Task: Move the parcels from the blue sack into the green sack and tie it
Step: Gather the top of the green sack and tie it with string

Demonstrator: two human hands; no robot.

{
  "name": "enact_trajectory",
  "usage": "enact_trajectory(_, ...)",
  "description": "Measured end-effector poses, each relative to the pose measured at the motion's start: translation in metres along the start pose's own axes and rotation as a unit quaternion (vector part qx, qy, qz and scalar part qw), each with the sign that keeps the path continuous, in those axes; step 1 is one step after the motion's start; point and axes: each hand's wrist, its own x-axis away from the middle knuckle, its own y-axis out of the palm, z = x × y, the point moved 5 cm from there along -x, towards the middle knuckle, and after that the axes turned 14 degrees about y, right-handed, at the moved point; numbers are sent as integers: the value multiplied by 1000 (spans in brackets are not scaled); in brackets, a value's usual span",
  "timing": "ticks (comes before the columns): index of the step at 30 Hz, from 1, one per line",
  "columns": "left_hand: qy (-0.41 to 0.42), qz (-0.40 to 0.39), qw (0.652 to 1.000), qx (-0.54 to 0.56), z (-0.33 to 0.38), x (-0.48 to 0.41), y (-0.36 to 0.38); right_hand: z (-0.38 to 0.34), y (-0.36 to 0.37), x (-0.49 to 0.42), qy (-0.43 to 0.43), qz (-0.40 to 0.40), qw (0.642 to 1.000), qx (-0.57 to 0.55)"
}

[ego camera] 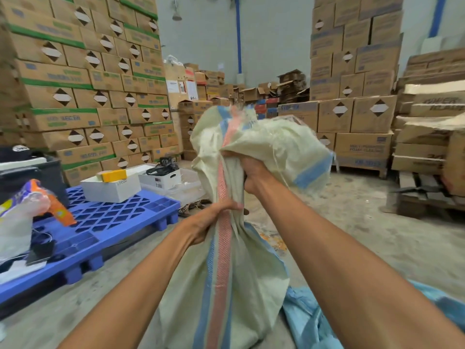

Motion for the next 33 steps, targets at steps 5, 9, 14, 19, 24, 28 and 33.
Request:
enact_trajectory(5,-49,17,995,-86,-11,-10,5,-29,-21,-1,-73,39,994,-69)
enact_trajectory(9,-83,-10,988,-133,-22,-10,27,-15,-63,-1,-28,110,993,-42)
enact_trajectory(14,-99,-101,987,-74,-36,2,44,43,-115,13,133,291,904,284)
enact_trajectory(19,-119,-23,989,83,-43,0,31,61,-108,44,366,211,830,364)
enact_trajectory(24,-103,-45,991,-75,-36,-2,32,53,-62,34,329,81,843,418)
enact_trajectory(28,-84,-16,989,-120,-35,1,32,64,-48,11,270,71,890,361)
enact_trajectory(33,18,28,994,-108,-25,2,29,35,-21,7,94,118,963,222)
